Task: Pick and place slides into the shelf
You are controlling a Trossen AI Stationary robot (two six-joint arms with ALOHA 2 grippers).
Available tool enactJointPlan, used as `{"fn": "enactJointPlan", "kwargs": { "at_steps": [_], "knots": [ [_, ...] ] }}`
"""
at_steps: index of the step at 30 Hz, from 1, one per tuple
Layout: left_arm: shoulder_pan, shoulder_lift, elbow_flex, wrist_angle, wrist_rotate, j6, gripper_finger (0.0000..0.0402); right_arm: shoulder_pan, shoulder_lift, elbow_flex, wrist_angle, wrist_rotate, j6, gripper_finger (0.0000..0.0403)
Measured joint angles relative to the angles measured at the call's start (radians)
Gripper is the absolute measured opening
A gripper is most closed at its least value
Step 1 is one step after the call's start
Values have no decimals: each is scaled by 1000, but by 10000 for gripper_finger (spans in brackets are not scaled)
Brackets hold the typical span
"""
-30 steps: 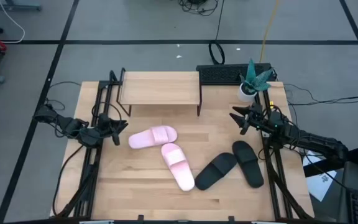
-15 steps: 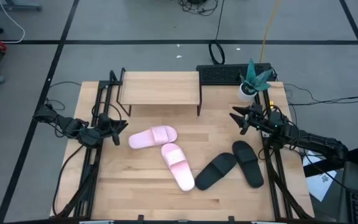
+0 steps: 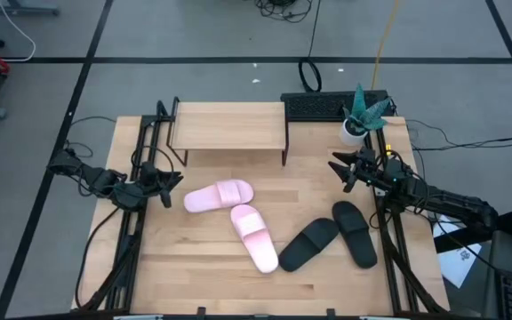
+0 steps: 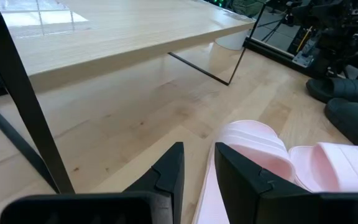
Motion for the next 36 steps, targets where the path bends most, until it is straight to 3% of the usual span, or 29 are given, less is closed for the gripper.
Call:
{"fn": "enactJointPlan", "kwargs": {
  "at_steps": [9, 17, 24, 26, 32, 36],
  "knots": [
    [0, 0, 0, 0, 0, 0, 86, 0, 0, 0, 0, 0, -2, 215],
    [0, 0, 0, 0, 0, 0, 86, 0, 0, 0, 61, 109, -361, 215],
    [0, 0, 0, 2, 0, 0, 86, 0, 1, 0, 60, 105, -394, 215],
    [0, 0, 0, 2, 1, 0, 86, 1, 1, 0, 62, 98, -341, 215],
    [0, 0, 0, 7, 1, 0, 86, 1, 1, 0, 215, 26, 90, 215],
    [0, 0, 0, 45, 4, -17, 86, 0, 1, 0, 399, 26, 181, 215]
  ]
}}
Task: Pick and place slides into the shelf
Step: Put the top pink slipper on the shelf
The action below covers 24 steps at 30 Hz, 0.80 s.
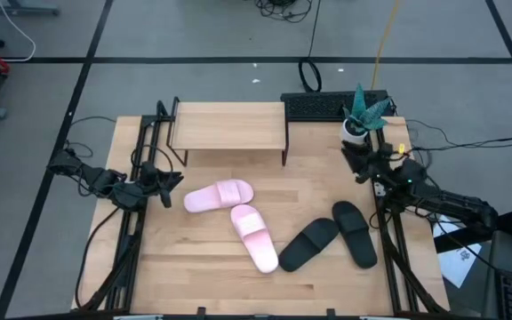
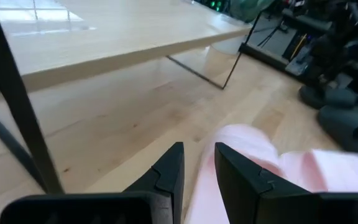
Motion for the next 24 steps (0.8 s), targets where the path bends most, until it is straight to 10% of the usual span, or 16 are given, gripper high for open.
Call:
{"fn": "enactJointPlan", "kwargs": {
  "at_steps": [9, 24],
  "knots": [
    [0, 0, 0, 295, -43, -13, 86, 1, 26, 0, 445, -278, 28, 215],
    [0, 71, 0, 977, 162, 498, 86, 1, 284, 88, 737, -233, 81, 215]
  ]
}}
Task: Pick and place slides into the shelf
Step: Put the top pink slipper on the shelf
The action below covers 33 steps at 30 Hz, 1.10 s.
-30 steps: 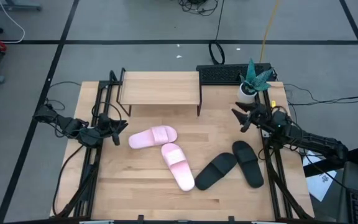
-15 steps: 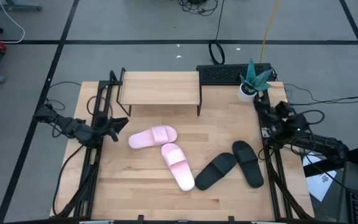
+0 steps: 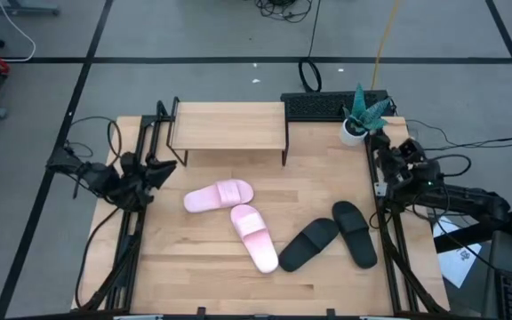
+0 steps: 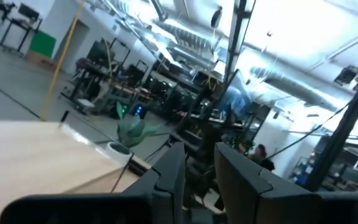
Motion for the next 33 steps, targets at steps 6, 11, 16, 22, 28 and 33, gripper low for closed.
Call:
{"fn": "enactJointPlan", "kwargs": {
  "at_steps": [6, 11, 16, 22, 28, 33],
  "knots": [
    [1, 176, 26, 41, 4, 38, 86, 14, 142, 173, 6, -39, -9, 215],
    [1, 358, 125, 7, 4, 74, 86, 40, 259, 335, 0, -110, -52, 215],
    [1, 544, 308, -328, 5, 68, 86, 62, 370, 478, -4, -177, -62, 215],
    [2, 733, 472, -756, 14, -100, 86, 86, 466, 582, -51, -194, -74, 215],
    [25, 775, 502, -770, 87, -3, 86, 111, 519, 615, -55, -192, -117, 215],
    [63, 789, 502, -814, 116, 141, 86, 118, 540, 642, -52, -189, -148, 215]
  ]
}}
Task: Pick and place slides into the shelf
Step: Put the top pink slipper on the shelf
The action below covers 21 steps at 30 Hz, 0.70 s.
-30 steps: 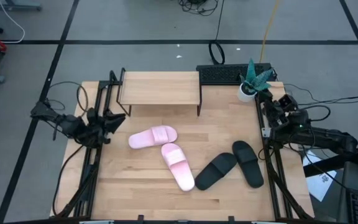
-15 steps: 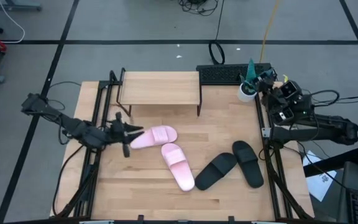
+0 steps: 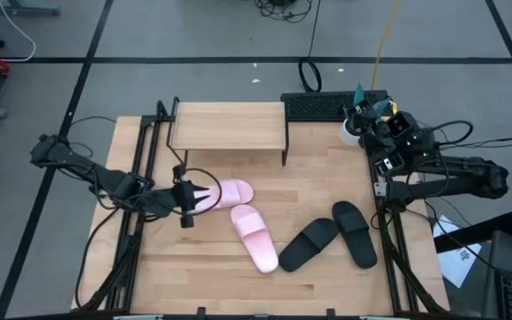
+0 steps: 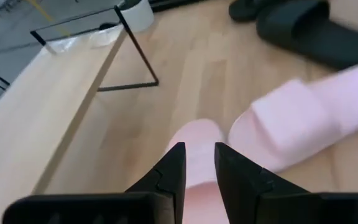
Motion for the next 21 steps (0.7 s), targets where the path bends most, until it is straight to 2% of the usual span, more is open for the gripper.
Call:
{"fn": "enactJointPlan", "kwargs": {
  "at_steps": [5, 13, 16, 21],
  "knots": [
    [35, 81, 0, -21, -5, 153, 86, 0, -1, 8, 1, 1, -2, 215],
    [69, 322, 0, 15, -22, 431, 86, 0, -2, 8, 0, 0, 42, 215],
    [80, 400, 0, 90, -66, 466, 86, -1, -2, 8, 0, 0, 44, 215],
    [90, 480, 0, 149, -47, 470, 86, -1, -2, 8, 0, 0, 44, 215]
  ]
}}
